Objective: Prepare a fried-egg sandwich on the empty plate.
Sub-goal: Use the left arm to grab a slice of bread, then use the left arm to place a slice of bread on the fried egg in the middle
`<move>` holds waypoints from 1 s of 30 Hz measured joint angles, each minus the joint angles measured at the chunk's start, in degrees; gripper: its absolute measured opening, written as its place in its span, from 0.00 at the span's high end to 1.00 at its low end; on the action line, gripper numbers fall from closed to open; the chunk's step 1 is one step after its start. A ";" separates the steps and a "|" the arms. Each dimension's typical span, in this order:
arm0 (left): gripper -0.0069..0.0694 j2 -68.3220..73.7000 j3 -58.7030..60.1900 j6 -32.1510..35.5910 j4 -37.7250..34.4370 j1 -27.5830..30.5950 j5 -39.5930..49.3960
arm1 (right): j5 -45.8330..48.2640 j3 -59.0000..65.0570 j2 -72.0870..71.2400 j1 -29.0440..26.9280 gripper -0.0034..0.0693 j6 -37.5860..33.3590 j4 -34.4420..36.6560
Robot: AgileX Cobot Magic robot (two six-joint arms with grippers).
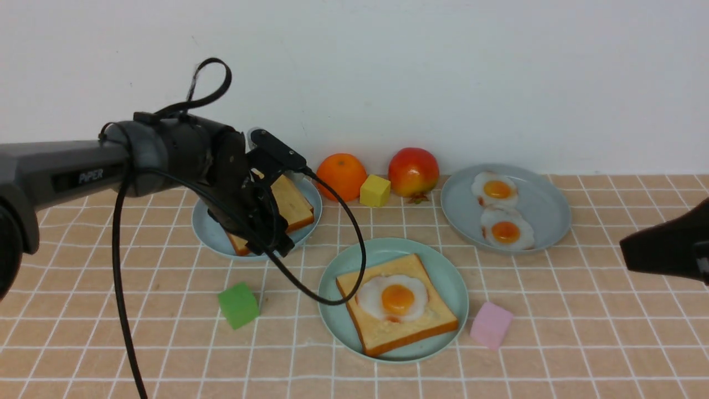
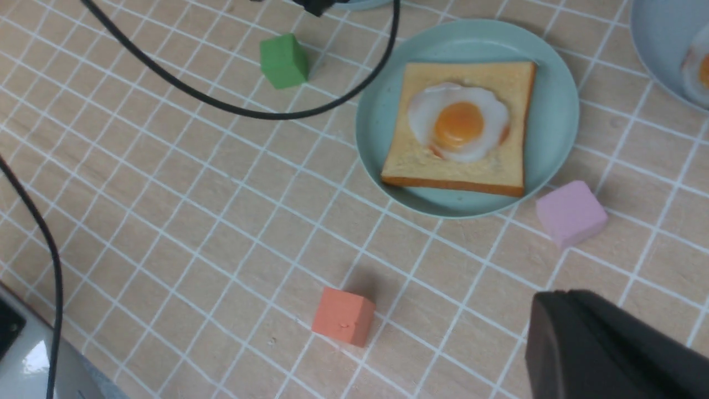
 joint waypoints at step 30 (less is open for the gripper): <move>0.93 -7.08 -1.04 -0.86 1.73 -0.81 7.48 | 1.40 0.00 -0.22 0.00 0.91 -0.49 0.81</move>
